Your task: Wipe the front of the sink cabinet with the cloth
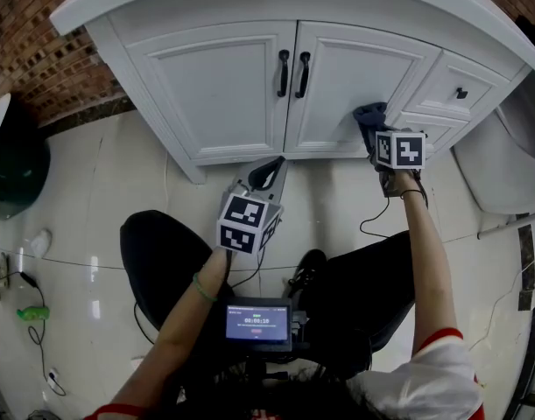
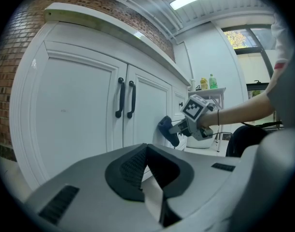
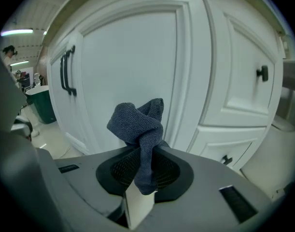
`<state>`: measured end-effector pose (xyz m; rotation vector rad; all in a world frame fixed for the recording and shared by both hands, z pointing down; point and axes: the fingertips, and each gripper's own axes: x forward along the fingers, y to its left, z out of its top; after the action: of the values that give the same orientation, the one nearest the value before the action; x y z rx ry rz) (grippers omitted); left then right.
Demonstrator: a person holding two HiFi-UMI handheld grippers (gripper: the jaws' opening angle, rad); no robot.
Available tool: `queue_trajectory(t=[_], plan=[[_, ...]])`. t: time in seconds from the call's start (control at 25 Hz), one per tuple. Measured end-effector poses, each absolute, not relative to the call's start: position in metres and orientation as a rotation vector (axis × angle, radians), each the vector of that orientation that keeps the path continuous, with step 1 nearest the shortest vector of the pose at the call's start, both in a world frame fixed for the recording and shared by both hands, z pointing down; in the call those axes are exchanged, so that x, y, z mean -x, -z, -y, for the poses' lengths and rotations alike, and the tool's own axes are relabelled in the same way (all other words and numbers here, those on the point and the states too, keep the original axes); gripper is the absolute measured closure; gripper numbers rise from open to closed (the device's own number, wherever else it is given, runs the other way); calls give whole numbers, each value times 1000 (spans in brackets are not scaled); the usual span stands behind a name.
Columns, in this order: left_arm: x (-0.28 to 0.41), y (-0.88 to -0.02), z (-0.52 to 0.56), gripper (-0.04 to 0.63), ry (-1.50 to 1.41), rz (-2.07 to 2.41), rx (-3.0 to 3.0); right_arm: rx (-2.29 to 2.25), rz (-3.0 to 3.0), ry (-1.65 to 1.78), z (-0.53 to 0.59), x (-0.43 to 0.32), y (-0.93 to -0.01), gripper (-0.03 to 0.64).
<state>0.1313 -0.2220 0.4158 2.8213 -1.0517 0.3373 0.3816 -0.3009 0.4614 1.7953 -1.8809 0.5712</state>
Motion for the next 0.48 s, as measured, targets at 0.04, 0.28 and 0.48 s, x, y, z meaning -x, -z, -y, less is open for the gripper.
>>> queue_trajectory(t=[0.04,0.28,0.48], plan=[[-136,-413,220,575,-337,1039,-2834,-1817,1903,-538,298,-386,-441,538],[-169,-382,212,575,-294,973,-2935,-1944,2011,-350,286,-405,-334,538],[-197,-355,202,575,-257,913,-3010,-2029,2067,-208,281,-418,-264,541]])
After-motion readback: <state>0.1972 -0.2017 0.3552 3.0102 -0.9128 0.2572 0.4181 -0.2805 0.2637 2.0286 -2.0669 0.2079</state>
